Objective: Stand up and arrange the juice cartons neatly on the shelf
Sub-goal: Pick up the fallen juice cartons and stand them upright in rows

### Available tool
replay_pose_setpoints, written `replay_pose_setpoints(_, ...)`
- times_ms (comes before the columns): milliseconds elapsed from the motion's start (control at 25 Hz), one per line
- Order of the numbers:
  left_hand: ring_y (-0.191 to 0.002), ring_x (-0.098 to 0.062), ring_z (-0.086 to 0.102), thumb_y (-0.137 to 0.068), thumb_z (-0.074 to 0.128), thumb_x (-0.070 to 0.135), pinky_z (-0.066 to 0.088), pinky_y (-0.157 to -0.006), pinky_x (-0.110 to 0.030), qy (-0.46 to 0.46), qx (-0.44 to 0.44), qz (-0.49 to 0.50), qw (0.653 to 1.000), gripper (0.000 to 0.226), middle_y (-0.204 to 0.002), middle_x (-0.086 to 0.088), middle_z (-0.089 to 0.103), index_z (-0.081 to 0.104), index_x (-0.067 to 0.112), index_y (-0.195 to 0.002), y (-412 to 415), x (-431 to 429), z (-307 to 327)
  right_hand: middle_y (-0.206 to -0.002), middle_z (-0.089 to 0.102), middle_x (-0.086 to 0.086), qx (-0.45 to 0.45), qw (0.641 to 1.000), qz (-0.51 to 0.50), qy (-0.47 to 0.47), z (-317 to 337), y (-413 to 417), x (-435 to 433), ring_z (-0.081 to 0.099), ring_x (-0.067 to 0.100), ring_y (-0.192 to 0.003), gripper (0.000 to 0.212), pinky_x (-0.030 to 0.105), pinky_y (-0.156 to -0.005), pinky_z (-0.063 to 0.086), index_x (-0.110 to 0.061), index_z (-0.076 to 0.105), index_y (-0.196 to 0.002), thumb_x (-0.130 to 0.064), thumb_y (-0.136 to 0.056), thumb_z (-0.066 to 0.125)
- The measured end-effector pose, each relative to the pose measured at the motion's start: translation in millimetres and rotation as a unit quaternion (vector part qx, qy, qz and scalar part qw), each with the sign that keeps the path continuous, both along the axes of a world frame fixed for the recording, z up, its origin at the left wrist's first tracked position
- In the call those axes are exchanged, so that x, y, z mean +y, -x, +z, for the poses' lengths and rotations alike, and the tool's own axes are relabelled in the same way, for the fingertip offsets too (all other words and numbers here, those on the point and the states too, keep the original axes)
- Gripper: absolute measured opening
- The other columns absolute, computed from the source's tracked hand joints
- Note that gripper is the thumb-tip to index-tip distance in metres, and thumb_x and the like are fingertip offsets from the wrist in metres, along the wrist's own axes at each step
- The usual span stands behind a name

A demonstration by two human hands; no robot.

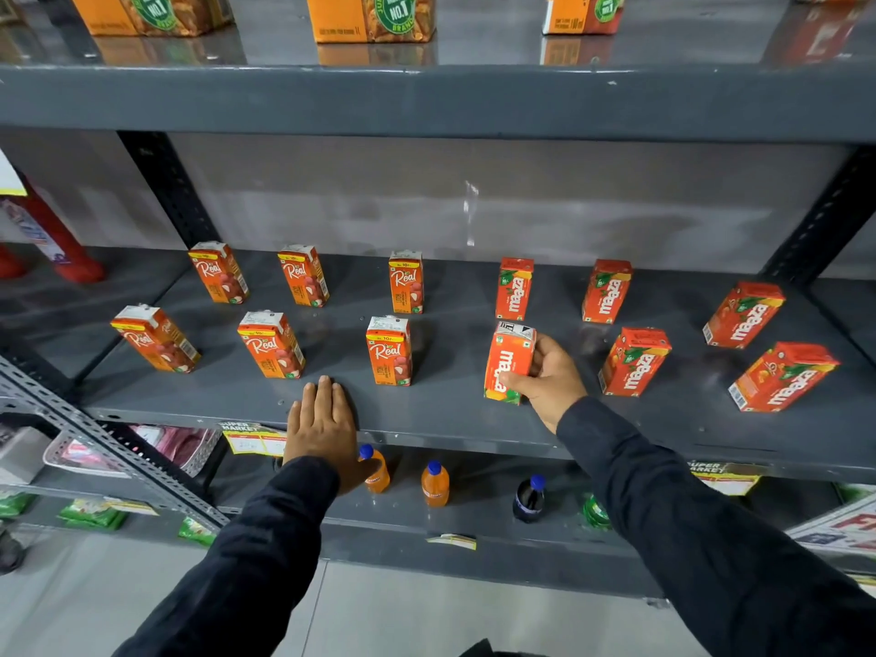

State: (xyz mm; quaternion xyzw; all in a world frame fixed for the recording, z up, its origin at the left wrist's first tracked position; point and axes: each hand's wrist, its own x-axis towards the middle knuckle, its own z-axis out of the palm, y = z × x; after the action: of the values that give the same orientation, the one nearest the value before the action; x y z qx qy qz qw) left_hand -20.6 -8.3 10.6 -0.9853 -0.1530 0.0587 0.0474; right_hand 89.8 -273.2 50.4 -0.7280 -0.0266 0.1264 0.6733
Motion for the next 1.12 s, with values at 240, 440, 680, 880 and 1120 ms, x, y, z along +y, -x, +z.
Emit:
replay_pose_setpoints(240,-0.146,-0.034,-0.005,-0.072,0.063,0.069,0.005,-0.120,-0.047,0.003,0.000,0.000,1.000,0.122,-0.160,-0.015,-0.005,-0.005,0.002,-0.148,-0.5,-0.7,0.1,-0.114,0.063,-0.005,-0.077,0.986,0.048,0.139,-1.6,-5.4,-13.3,0.063,0.008,-0.099,0.053,0.020,-0.086,0.048,-0.021,0.047,-0.127,-0.007,-0.080,0.070)
replay_pose_setpoints(440,-0.146,-0.034,-0.005,-0.072,0.064,0.068,0.005,-0.119,-0.047,0.005,0.000,0.000,1.000,0.122,-0.160,-0.015,-0.004,-0.005,0.002,-0.148,-0.2,-0.8,0.9,-0.115,0.064,-0.004,-0.091,0.976,0.054,0.189,0.5,-5.6,-17.4,0.062,0.007,-0.097,0.051,0.026,-0.091,0.047,-0.019,0.048,-0.129,-0.011,-0.083,0.068)
replay_pose_setpoints(680,-0.146,-0.034,-0.005,-0.072,0.064,0.068,0.004,-0.119,-0.047,0.010,-0.001,-0.003,1.000,0.122,-0.160,-0.015,-0.005,-0.005,0.002,-0.148,0.0,0.3,1.1,-0.118,0.064,0.001,-0.128,0.927,0.069,0.345,-2.5,-1.3,-19.1,0.060,0.021,-0.109,0.048,0.027,-0.086,0.041,-0.018,0.047,-0.126,-0.023,-0.083,0.068)
replay_pose_setpoints(880,-0.146,-0.034,-0.006,-0.072,0.063,0.069,0.003,-0.119,-0.047,0.005,0.000,0.001,1.000,0.122,-0.160,-0.016,-0.006,-0.006,0.002,-0.148,-0.2,0.2,-0.2,-0.109,0.060,-0.007,-0.146,0.985,-0.061,0.070,8.8,-3.7,-33.4,0.062,0.002,-0.100,0.053,0.021,-0.091,0.049,-0.019,0.049,-0.126,-0.002,-0.080,0.069)
replay_pose_setpoints(1120,-0.146,-0.034,-0.006,-0.071,0.064,0.067,0.004,-0.120,-0.047,0.013,-0.011,0.001,1.000,0.122,-0.160,-0.015,-0.006,-0.005,0.002,-0.148,0.1,-0.1,0.0,-0.117,0.060,-0.009,-0.192,0.975,-0.009,0.111,32.7,-11.4,-31.4,0.060,0.001,-0.106,0.052,0.021,-0.088,0.050,-0.033,0.048,-0.122,-0.009,-0.081,0.070)
